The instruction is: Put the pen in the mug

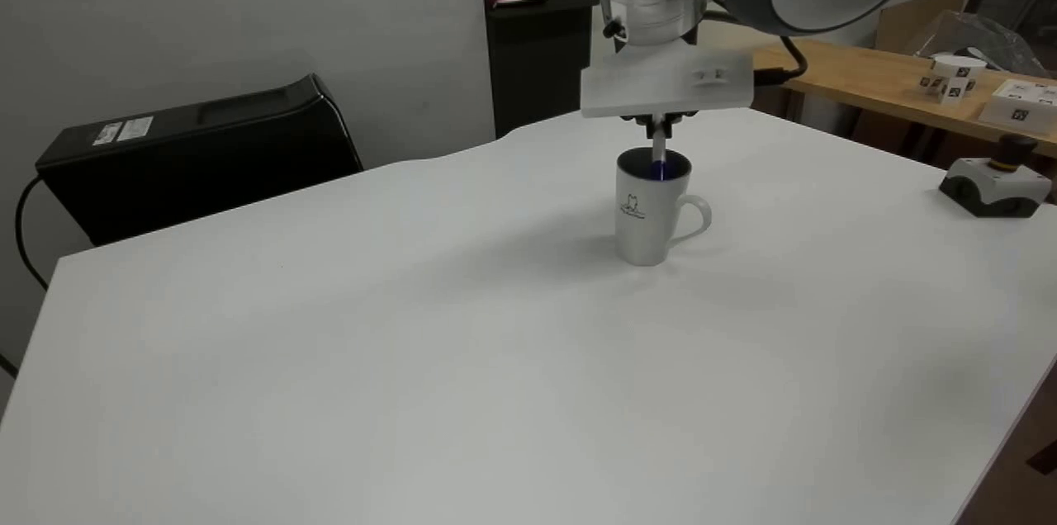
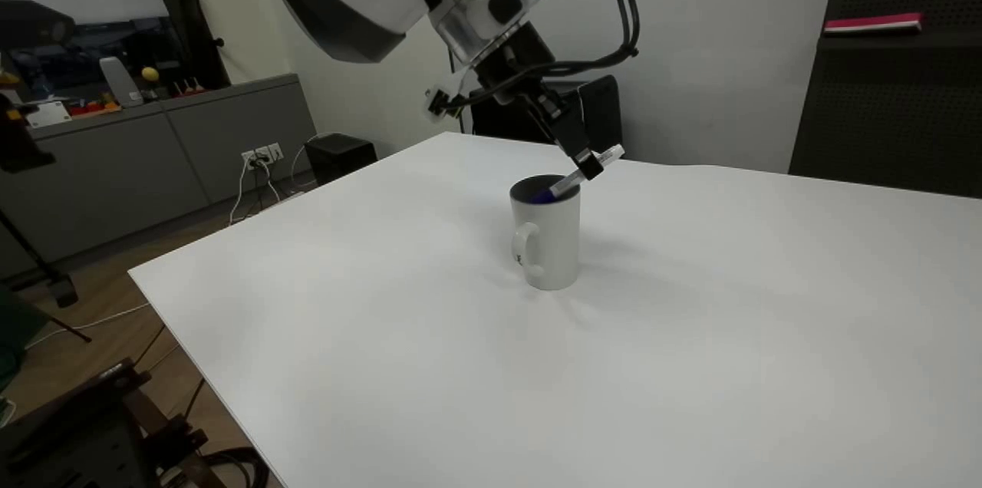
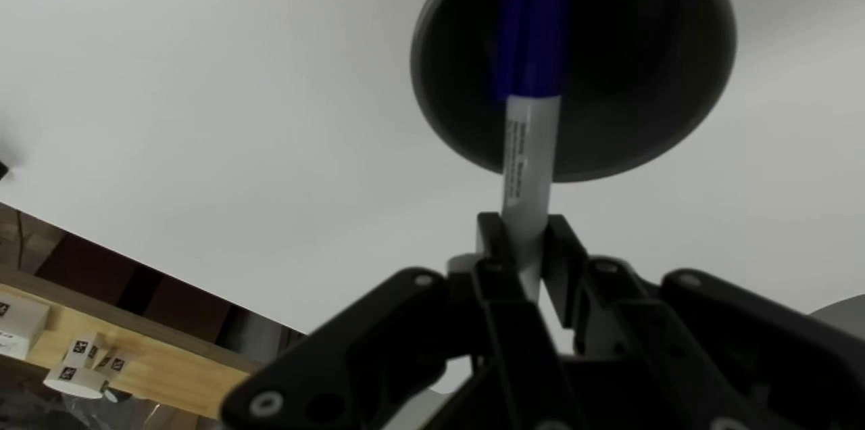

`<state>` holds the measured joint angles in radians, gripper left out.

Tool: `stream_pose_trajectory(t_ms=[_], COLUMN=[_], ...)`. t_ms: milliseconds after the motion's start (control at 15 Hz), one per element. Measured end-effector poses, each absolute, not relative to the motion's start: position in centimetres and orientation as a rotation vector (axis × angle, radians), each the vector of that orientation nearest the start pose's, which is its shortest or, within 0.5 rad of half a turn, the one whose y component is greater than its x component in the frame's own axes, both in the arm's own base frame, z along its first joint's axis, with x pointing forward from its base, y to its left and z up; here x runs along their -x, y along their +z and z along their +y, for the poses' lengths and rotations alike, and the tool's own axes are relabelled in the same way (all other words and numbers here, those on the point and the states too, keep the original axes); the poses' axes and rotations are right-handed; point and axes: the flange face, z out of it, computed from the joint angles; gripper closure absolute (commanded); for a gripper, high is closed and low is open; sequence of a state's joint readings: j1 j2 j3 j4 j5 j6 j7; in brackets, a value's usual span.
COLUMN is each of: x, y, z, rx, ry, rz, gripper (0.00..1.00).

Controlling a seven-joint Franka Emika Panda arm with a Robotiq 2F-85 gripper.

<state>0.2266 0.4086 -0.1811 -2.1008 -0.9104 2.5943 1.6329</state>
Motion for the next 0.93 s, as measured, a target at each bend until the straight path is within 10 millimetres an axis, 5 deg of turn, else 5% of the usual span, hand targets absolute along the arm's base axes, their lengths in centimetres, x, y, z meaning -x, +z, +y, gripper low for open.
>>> stream_pose_trajectory(t_ms=[133,267,800,933], x=[-58.2,-57.9,-57.4,-57.4], y=[22.6,22.3,21.8,21.8], z=[4.8,5.2,5.9,5.9], rx=[3.13,3.143,3.174,3.176], ry=[-0.801,-0.807,-0.803,-0.801], rz=[1.293,1.283,1.301,1.303], gripper=[0.95,0.56,0.04,0.0])
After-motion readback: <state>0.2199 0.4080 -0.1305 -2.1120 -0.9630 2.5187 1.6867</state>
